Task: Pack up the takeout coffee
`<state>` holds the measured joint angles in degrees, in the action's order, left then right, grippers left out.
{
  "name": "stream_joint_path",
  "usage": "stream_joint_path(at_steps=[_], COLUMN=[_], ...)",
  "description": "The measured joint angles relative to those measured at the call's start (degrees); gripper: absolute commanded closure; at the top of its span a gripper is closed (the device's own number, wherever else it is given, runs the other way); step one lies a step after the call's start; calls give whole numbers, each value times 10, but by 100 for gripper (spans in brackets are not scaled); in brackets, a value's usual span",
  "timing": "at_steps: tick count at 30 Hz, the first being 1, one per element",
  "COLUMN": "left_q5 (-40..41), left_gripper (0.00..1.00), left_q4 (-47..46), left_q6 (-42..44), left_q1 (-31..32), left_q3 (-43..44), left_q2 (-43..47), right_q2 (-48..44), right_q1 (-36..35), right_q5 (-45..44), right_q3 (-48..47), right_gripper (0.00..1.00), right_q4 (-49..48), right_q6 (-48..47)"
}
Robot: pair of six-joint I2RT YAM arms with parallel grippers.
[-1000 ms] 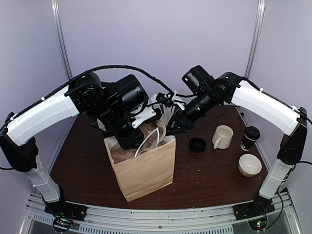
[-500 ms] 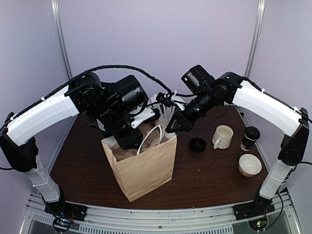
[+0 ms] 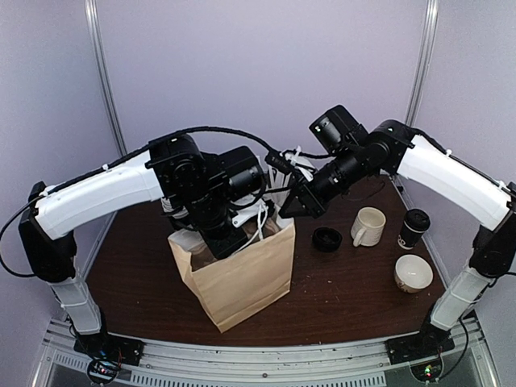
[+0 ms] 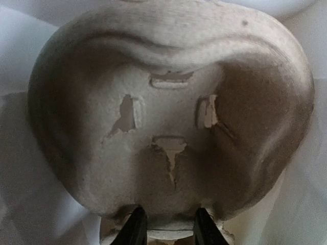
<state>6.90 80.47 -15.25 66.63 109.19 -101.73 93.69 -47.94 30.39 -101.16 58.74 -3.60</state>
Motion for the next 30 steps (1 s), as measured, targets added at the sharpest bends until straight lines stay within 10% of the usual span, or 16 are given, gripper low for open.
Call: stream_joint_path(at_steps=[17, 30], left_q5=[-40, -82], left_gripper=[74, 74], left_q4=[-33, -37], left_q6=[25, 48], left_q1=[-17, -22], left_q3=[-45, -67], left_q2=[-10, -39], right_q2=[-65, -87], right_q1=[7, 70], right_q5=[44, 97], right_q3=[90, 92], right_gripper=[100, 66], right_q4=[-33, -30], right_q6=[6, 4])
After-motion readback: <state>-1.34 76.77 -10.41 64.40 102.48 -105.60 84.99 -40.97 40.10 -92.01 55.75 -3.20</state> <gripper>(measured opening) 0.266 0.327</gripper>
